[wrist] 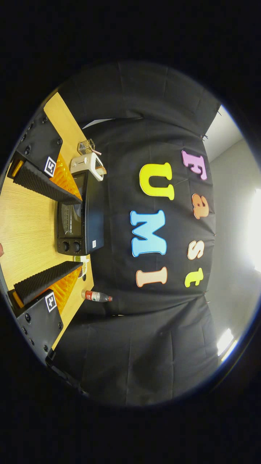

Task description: Open the toaster oven, put the food inside, and close the toaster oven door.

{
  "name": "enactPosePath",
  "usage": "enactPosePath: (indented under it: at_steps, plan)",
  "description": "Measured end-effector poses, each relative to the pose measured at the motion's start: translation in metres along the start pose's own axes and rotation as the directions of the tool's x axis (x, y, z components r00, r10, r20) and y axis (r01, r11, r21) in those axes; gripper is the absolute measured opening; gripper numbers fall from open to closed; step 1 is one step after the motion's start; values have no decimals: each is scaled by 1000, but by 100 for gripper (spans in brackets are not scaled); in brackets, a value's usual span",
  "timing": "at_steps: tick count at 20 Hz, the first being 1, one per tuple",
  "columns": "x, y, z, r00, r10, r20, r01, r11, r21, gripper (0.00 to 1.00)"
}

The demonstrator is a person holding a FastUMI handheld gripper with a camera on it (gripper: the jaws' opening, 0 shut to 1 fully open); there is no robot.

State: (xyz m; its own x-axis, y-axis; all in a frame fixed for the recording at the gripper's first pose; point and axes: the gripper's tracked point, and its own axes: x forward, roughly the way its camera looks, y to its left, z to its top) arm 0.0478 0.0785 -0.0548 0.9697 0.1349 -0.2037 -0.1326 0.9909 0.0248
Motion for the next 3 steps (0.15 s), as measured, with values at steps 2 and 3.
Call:
enactPosePath:
  at_steps: [2, 3]
  plan:
    - [0, -1, 3, 1000, 2, 6, -2, 1000, -5, 99]
    - [1, 0, 4, 1000, 5, 9, -5, 1000, -9, 99]
